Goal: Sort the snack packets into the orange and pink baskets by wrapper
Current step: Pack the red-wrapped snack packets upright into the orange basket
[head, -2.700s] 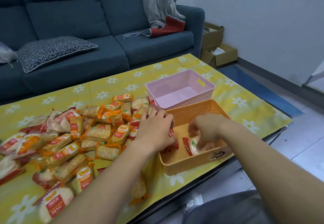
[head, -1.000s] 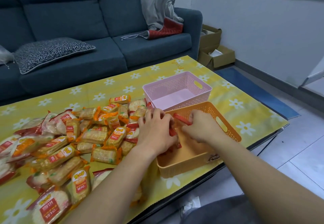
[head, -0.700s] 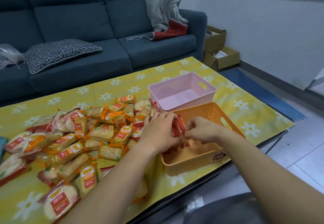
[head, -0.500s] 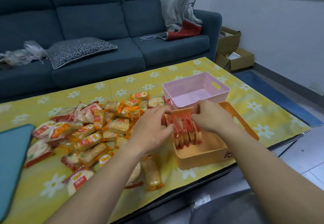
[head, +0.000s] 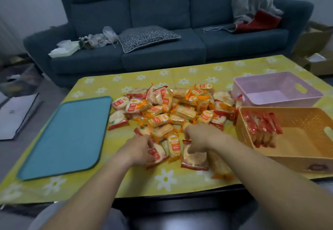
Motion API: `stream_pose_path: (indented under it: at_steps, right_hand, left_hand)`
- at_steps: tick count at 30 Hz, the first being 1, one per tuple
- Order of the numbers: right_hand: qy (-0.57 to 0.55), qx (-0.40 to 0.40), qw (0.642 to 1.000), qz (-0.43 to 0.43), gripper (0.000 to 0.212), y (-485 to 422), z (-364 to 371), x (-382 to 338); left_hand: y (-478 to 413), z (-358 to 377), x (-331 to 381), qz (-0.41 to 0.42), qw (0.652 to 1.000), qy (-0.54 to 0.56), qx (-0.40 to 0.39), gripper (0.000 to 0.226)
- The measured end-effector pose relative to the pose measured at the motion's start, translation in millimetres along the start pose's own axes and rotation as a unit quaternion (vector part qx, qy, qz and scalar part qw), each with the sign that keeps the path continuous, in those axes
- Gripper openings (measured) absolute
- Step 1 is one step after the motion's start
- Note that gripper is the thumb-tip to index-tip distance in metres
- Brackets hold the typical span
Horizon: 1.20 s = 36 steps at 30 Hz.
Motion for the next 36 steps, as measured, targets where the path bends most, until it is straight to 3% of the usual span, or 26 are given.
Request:
stream_pose_path:
  at_steps: [3, 7, 9, 13, 15, 17, 21, 25, 27, 28, 30, 31, 34, 36]
  right_hand:
    - [0.059, -0.057, 0.997, 0.002, 0.062, -5, 18, -7]
    - [0.098, -0.072, 0.993, 0.005, 0.079, -11, 19, -8]
    - [0.118, -0.072, 0.990, -0.001, 0.069, -12, 14, -8]
    - [0.049, -0.052, 0.997, -0.002, 0.041, -10, -6, 2]
    - [-0.022, -0.023, 0.999, 0.020, 0.033, -6, -22, 13]
    - [-0.138, 0.025, 0.989, 0.048, 0.032, -1, -35, 16]
    - [-0.415, 0.066, 0.905, 0.062, 0.026, 2, -39, -9]
    - [-0.632, 0.006, 0.774, 0.043, 0.023, -5, -35, -33]
    - [-0.704, -0.046, 0.708, 0.029, 0.026, -10, -32, -46]
    - [-0.714, -0.061, 0.697, 0.018, 0.027, -12, -32, -52]
    - [-0.679, -0.044, 0.732, 0.004, 0.023, -22, -35, -64]
    - [-0.633, -0.004, 0.774, -0.001, 0.019, -29, -38, -68]
    - [-0.337, 0.131, 0.931, -0.058, 0.016, -53, -53, -96]
    - [-0.170, 0.144, 0.971, -0.084, 0.018, -72, -42, -123]
  left_hand:
    - [-6, 9, -8, -0.017, 0.999, -0.021, 0.018, 0.056]
    - [-11, 10, -6, -0.033, 0.999, 0.004, 0.019, 0.085]
    - [-10, 4, -7, -0.048, 0.999, -0.015, 0.010, 0.087]
    - [-7, -22, -5, -0.051, 0.998, -0.015, 0.028, 0.073]
    - [-7, -33, -1, -0.027, 0.993, 0.092, 0.066, 0.067]
    - [-2, -38, 9, 0.011, 0.966, 0.232, 0.114, 0.058]
    - [16, -37, 46, 0.095, 0.922, 0.334, 0.170, 0.039]
    - [23, -36, 59, 0.155, 0.913, 0.364, 0.099, 0.063]
    - [23, -43, 44, 0.154, 0.917, 0.355, 0.102, 0.080]
    - [21, -50, 32, 0.141, 0.919, 0.346, 0.125, 0.081]
    - [16, -66, -4, 0.085, 0.917, 0.339, 0.190, 0.071]
    - [12, -73, -25, 0.045, 0.910, 0.354, 0.212, 0.069]
    - [-2, -87, -90, -0.067, 0.861, 0.443, 0.240, 0.060]
    - [-11, -97, -120, -0.092, 0.836, 0.484, 0.240, 0.027]
Point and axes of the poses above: each hand's wrist, its own y-axis away from the middle knuckle, its own z-axis out of the palm, x = y × z, the point moved 9 cm from there along -y, towards the middle knuckle, and after that the axes turned 11 degrees about y, right-handed, at the moved point
